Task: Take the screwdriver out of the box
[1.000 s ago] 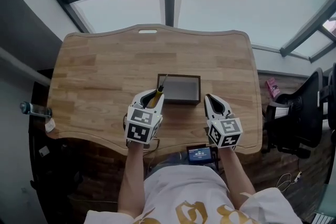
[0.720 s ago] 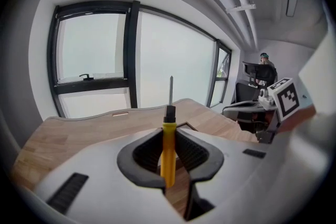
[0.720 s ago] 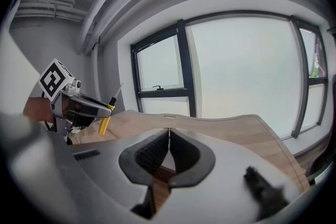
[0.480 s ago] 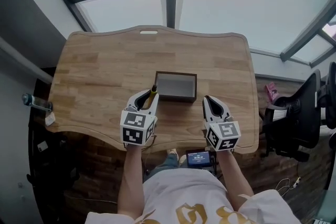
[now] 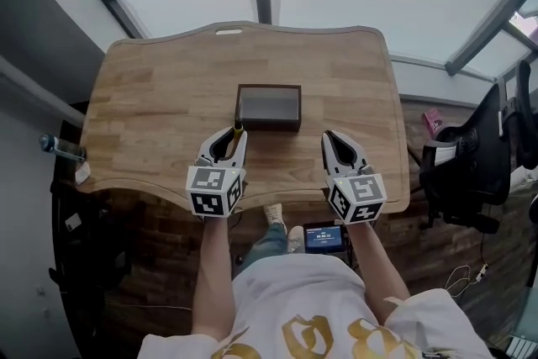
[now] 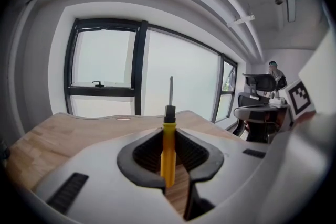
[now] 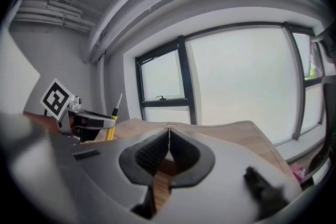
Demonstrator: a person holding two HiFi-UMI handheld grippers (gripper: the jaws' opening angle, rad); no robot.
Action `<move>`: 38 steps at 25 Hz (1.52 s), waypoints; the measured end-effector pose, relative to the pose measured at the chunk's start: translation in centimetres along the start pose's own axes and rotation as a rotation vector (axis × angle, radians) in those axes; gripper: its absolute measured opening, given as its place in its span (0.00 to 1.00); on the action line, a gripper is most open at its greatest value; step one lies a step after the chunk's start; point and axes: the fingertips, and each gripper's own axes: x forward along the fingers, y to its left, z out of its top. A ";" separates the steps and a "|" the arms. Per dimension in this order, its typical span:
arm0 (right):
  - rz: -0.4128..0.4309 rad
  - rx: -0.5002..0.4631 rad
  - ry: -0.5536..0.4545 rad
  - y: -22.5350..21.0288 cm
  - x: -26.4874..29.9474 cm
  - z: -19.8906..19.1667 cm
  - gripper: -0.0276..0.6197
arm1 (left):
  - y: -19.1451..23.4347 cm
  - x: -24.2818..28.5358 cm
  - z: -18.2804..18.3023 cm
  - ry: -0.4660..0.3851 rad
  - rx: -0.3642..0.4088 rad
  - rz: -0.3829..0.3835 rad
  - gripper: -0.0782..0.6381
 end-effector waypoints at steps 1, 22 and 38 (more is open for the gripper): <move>0.005 0.003 -0.007 0.2 -0.4 0.0 0.09 | -0.3 -0.4 0.0 -0.008 -0.002 0.002 0.22; -0.030 0.013 -0.039 1.4 -3.7 -0.6 0.09 | -3.5 -3.5 -1.4 -0.074 -0.062 -0.015 0.22; -0.042 0.001 -0.028 1.1 -3.1 -0.9 0.09 | -2.7 -2.7 -1.2 -0.085 -0.053 -0.006 0.22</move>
